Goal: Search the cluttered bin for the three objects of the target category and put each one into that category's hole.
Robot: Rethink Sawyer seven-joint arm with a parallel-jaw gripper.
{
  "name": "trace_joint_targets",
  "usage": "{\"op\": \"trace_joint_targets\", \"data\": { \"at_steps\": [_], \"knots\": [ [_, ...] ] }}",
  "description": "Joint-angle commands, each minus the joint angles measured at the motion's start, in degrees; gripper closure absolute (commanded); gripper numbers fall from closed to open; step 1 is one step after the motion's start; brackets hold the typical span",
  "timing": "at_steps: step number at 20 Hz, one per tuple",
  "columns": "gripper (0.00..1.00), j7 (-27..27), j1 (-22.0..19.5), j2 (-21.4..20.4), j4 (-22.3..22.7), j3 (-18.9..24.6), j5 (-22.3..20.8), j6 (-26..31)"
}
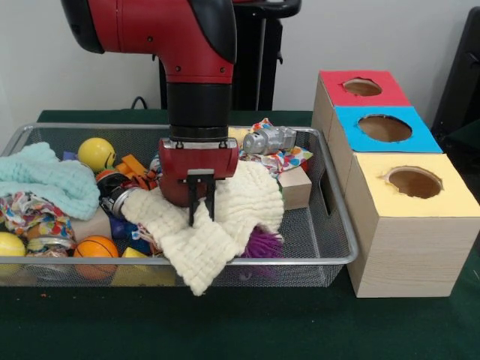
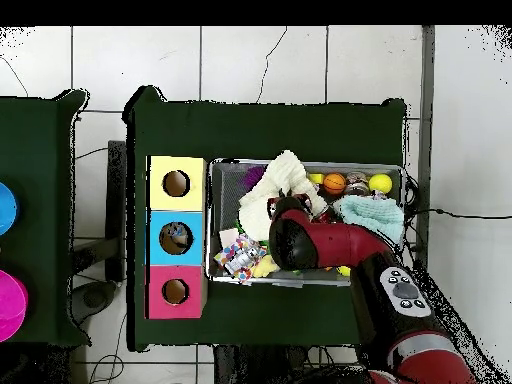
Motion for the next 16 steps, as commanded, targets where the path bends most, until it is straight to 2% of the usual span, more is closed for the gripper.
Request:
{"op": "trace_joint_targets", "data": {
  "at_steps": [1, 7, 16],
  "knots": [
    [1.00, 3.04, -3.07, 0.47, 10.04, 6.13, -2.79, 5.85],
    [1.00, 3.91, -5.10, 0.45, 11.49, 8.79, -4.61, 0.80],
    [1.00, 4.73, -5.03, -1.05, 12.89, 9.18, -4.07, 0.51]
  ]
}}
